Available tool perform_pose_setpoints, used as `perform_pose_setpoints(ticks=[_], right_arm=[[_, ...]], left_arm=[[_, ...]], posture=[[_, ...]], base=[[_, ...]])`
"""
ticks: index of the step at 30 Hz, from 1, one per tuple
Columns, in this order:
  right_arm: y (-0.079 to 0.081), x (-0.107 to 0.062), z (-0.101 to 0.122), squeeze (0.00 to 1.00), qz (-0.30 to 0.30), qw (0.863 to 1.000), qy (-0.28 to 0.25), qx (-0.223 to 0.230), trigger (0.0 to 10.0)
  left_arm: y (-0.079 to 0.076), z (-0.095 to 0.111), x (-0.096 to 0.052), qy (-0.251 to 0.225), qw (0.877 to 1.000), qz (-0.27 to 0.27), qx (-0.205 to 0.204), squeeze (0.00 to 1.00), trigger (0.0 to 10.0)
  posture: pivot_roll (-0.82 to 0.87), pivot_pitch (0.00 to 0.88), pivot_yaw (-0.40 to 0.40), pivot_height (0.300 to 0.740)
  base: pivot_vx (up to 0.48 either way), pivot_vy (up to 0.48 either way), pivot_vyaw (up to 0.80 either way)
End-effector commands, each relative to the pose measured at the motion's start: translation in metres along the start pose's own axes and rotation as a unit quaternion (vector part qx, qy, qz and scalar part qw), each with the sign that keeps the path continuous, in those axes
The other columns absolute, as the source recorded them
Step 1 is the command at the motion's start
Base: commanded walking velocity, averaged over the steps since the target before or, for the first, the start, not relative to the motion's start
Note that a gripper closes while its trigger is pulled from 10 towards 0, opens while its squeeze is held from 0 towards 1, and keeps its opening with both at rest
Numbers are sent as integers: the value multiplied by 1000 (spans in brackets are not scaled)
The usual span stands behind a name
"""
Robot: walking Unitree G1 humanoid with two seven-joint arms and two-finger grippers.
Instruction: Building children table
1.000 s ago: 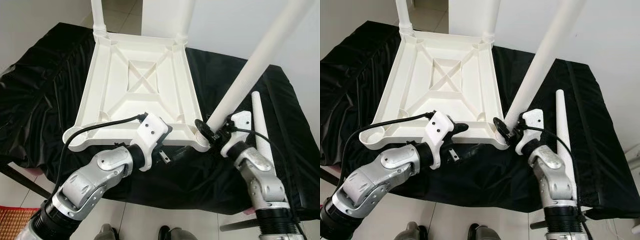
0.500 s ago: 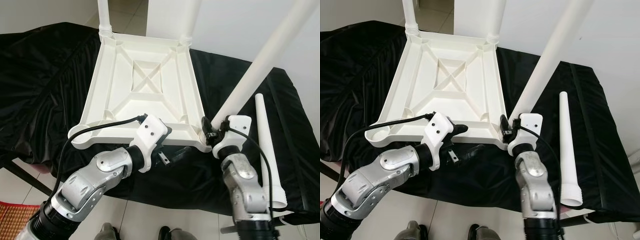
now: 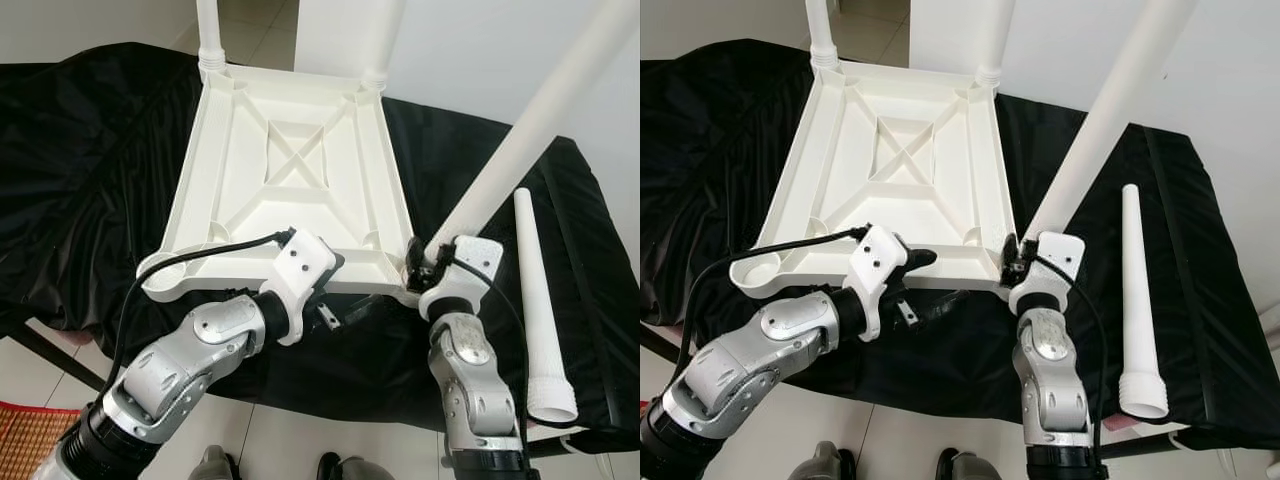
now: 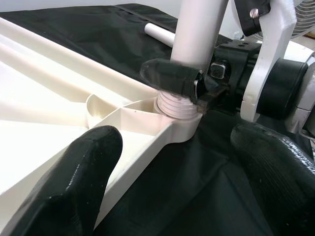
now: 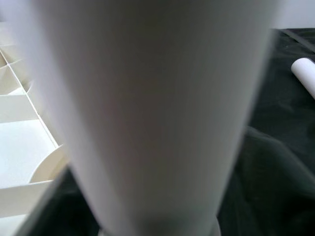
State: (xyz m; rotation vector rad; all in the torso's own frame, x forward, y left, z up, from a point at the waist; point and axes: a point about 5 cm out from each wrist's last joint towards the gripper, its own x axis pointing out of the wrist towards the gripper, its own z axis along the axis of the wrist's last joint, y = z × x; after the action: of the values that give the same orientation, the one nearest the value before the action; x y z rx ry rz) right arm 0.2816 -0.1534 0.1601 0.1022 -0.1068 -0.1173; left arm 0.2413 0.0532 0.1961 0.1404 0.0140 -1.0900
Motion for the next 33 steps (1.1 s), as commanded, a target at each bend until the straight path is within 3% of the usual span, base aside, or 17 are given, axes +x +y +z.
perform_pose_setpoints(ticks=[1, 6, 7, 11, 16, 18, 20, 21, 22, 23, 33], right_arm=[[-6, -1, -9, 1000, 4, 1000, 23, 5, 10000], [-7, 2, -5, 1000, 56, 998, 17, 9, 10000], [-7, 4, -2, 0, 94, 995, 17, 7, 10000], [-5, 8, 2, 0, 219, 975, 27, -11, 10000], [-5, 9, 1, 0, 279, 959, 32, -36, 10000], [-7, 11, 1, 0, 322, 945, 37, -48, 10000], [-8, 12, 2, 0, 328, 943, 38, -51, 10000], [-9, 13, 2, 0, 335, 940, 41, -53, 3686], [-12, 14, 2, 0, 340, 938, 42, -56, 3176], [-15, 15, 2, 0, 345, 936, 44, -58, 0], [-26, 16, 3, 0, 349, 934, 45, -56, 0]], left_arm=[[-10, -2, 0, 3, 998, -63, -4, 0, 10000], [-10, -1, 1, 3, 998, -62, -5, 0, 10000], [-10, -1, 1, 2, 998, -61, -5, 0, 10000], [-10, -1, 1, 2, 998, -59, -5, 0, 10000], [-9, 0, 1, 2, 998, -58, -5, 0, 10000], [-7, 1, 1, 1, 998, -55, -4, 0, 10000], [-7, 1, 1, 0, 998, -55, -4, 0, 10000], [-7, 1, 1, 0, 999, -54, -4, 0, 10000], [-7, 1, 1, 0, 999, -53, -4, 0, 10000], [-7, 1, 0, 0, 999, -53, -4, 0, 10000], [-8, 0, 0, 1, 999, -53, -8, 0, 10000]], posture=[[63, 147, -91, 740], [60, 149, -92, 740], [60, 149, -92, 740], [57, 157, -88, 740], [57, 156, -87, 740], [63, 155, -89, 740], [63, 155, -89, 740], [63, 155, -89, 740], [63, 155, -89, 740], [66, 157, -90, 740], [62, 162, -89, 740]], base=[[0, 0, 0], [0, 0, 0], [0, 0, 0], [0, 0, 0], [0, 0, 0], [0, 0, 0], [0, 0, 0], [0, 0, 0], [0, 0, 0], [0, 0, 0], [0, 0, 0]])
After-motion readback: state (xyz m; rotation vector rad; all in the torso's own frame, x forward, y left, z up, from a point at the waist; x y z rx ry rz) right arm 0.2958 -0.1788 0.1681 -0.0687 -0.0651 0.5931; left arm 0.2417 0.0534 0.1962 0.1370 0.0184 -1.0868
